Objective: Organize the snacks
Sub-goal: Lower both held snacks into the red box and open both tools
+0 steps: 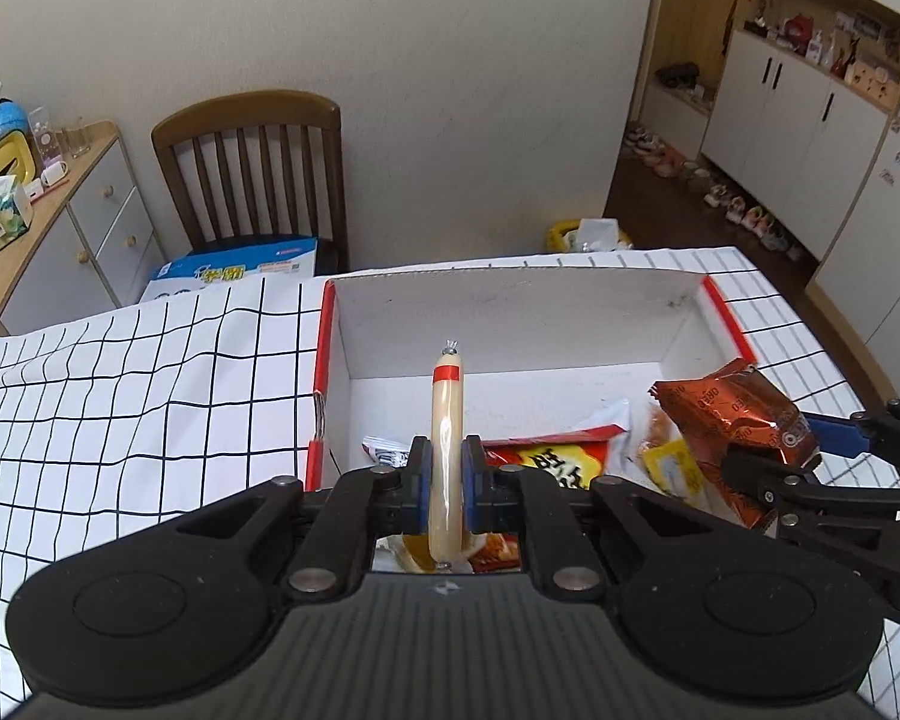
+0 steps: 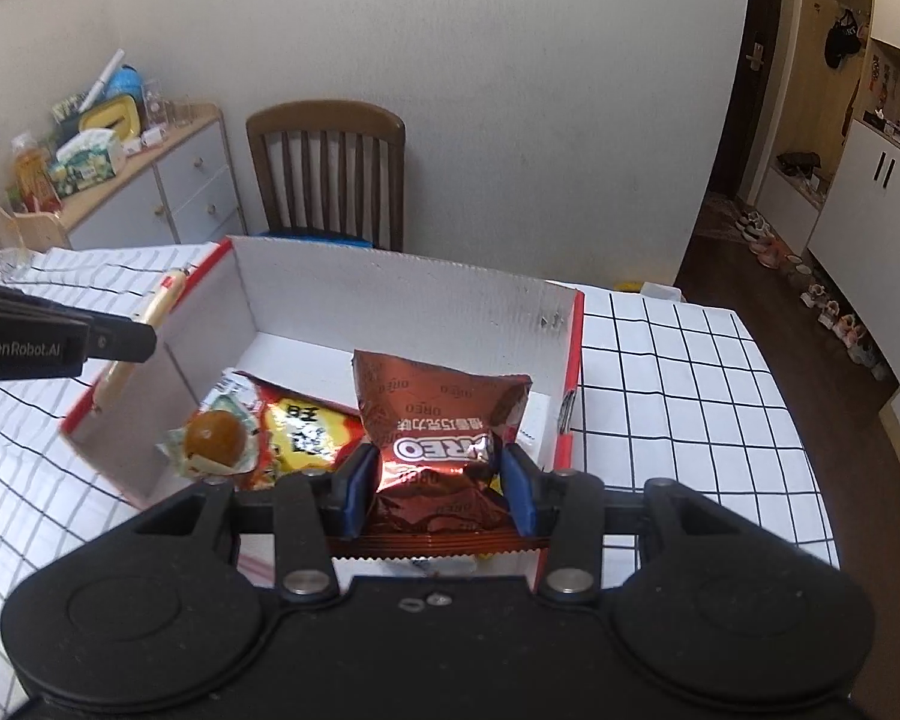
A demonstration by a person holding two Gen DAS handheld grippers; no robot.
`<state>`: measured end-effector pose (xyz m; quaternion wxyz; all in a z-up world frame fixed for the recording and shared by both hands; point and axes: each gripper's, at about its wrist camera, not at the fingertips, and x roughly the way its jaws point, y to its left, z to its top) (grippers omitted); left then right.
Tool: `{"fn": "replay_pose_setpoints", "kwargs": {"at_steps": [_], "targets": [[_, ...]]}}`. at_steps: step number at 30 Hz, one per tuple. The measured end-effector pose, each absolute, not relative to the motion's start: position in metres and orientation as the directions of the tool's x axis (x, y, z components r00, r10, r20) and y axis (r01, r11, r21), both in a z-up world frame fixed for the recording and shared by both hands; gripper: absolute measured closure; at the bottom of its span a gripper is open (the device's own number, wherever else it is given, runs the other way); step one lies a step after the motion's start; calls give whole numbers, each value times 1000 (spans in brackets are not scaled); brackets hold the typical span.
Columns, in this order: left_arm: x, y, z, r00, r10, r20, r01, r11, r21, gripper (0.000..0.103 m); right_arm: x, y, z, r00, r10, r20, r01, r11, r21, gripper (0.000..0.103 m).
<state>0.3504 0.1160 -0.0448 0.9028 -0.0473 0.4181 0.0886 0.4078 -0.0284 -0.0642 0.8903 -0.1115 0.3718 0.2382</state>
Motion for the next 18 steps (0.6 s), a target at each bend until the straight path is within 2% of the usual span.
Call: {"fn": "replay_pose_setpoints", "kwargs": {"at_steps": [18], "targets": [[398,115,-84,539,189,-821,-217,973,82,93,436,3,-91,563,283,-777,-554,826,-101,60]]}}
